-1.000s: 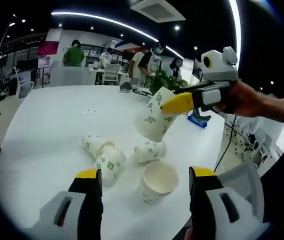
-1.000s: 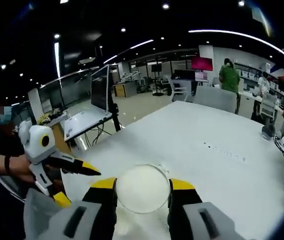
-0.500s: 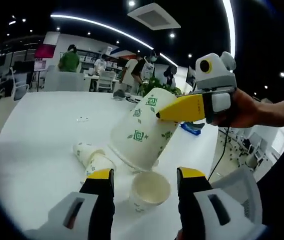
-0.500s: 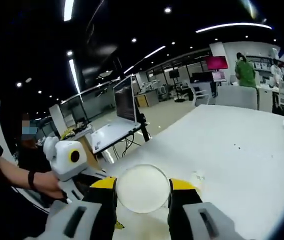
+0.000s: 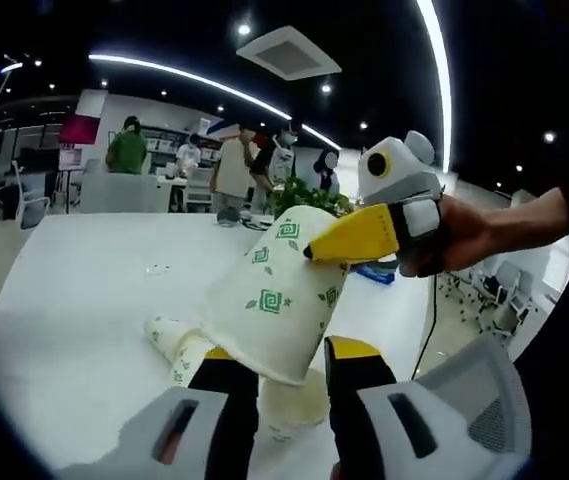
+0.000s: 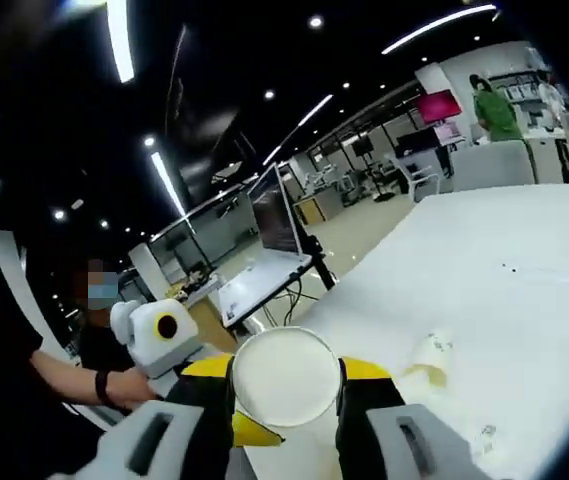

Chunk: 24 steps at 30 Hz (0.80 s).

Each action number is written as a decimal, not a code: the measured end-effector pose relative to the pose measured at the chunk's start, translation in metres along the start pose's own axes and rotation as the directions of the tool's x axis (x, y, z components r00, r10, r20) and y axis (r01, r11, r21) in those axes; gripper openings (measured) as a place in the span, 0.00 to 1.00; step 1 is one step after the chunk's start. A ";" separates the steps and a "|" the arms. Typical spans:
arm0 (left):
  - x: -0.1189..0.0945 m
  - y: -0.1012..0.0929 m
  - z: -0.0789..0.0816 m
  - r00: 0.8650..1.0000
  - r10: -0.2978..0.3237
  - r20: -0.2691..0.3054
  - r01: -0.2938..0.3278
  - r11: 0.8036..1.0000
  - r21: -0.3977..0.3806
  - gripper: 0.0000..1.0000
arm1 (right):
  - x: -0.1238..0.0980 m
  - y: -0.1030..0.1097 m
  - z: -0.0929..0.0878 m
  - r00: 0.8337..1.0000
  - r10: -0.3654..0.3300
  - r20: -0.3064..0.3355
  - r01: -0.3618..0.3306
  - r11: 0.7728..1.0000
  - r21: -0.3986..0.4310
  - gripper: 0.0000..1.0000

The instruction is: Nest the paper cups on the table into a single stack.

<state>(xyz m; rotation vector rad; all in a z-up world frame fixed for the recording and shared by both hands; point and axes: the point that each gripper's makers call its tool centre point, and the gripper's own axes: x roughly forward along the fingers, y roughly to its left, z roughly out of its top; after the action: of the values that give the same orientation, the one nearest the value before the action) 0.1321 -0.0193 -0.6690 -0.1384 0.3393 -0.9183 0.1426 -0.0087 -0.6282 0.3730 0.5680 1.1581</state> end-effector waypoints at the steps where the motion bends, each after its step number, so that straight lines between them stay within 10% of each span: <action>1: 0.001 0.000 0.001 1.000 -0.003 0.002 0.003 1.000 0.003 0.22 | 0.000 0.000 0.001 1.000 0.006 0.011 -0.006 1.000 0.015 0.38; 24: -0.004 -0.023 -0.002 0.994 -0.109 -0.015 0.110 0.992 0.061 0.03 | 0.006 0.000 -0.025 0.987 0.151 -0.057 -0.139 0.974 0.178 0.42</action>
<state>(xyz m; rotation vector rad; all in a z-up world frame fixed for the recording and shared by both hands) 0.1114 -0.0297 -0.6637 -0.0954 0.3154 -1.0376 0.1294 -0.0033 -0.6502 0.5319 0.7150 1.2694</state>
